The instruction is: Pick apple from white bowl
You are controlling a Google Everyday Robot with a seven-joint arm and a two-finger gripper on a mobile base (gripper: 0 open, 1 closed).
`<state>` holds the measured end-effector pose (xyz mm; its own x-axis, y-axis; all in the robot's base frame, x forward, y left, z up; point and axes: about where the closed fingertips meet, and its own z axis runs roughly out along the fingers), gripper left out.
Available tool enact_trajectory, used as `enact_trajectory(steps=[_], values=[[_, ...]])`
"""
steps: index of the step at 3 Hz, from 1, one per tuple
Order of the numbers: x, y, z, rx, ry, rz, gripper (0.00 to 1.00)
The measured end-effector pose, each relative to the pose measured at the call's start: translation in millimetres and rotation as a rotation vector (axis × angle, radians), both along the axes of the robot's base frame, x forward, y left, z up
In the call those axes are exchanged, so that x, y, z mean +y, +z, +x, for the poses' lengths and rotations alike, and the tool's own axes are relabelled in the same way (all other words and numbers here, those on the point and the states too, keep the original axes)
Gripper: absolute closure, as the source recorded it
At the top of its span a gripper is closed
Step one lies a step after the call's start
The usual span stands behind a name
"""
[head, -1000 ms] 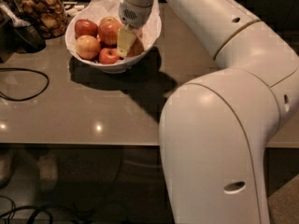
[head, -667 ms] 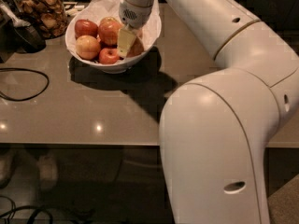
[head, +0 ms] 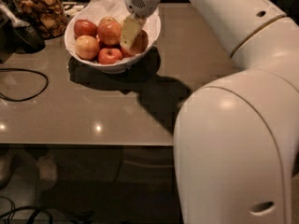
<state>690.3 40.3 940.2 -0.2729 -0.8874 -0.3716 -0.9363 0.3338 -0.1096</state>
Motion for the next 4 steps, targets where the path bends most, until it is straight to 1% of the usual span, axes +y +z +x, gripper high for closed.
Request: enact_trajectory(steps=[1,2,3,4], values=[[-10,42,-18,-0.028,-0.004,0.03,1.0],[-14,67,-29,-0.038,-0.002,0.056,1.0],[-13,82,-34,-0.038,0.011,0.087,1.0],[2,112,-47,-0.072,0.1,0.143,1.0]])
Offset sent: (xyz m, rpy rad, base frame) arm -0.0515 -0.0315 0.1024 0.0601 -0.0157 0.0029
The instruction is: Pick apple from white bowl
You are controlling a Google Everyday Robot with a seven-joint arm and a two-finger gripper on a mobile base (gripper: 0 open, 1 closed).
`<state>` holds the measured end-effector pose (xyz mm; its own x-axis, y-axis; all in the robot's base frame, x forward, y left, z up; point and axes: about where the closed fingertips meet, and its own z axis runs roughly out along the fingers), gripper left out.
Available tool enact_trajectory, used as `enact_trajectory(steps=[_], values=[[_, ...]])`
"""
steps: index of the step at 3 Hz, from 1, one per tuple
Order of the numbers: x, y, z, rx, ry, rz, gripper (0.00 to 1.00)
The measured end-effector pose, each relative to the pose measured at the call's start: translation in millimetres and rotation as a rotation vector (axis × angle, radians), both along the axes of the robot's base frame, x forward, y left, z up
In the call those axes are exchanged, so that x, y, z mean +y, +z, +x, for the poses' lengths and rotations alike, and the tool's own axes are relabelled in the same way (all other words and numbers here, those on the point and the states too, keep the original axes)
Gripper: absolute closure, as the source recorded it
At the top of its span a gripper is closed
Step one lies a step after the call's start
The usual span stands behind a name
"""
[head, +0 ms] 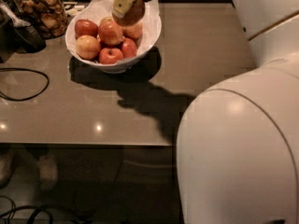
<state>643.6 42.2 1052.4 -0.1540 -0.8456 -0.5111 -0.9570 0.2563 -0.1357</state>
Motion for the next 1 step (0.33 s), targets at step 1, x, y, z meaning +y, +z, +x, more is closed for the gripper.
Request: enact_trajectory(steps=[1], values=[[22.9,33.6,-10.9,-0.068,0.087,0.041,1.0]])
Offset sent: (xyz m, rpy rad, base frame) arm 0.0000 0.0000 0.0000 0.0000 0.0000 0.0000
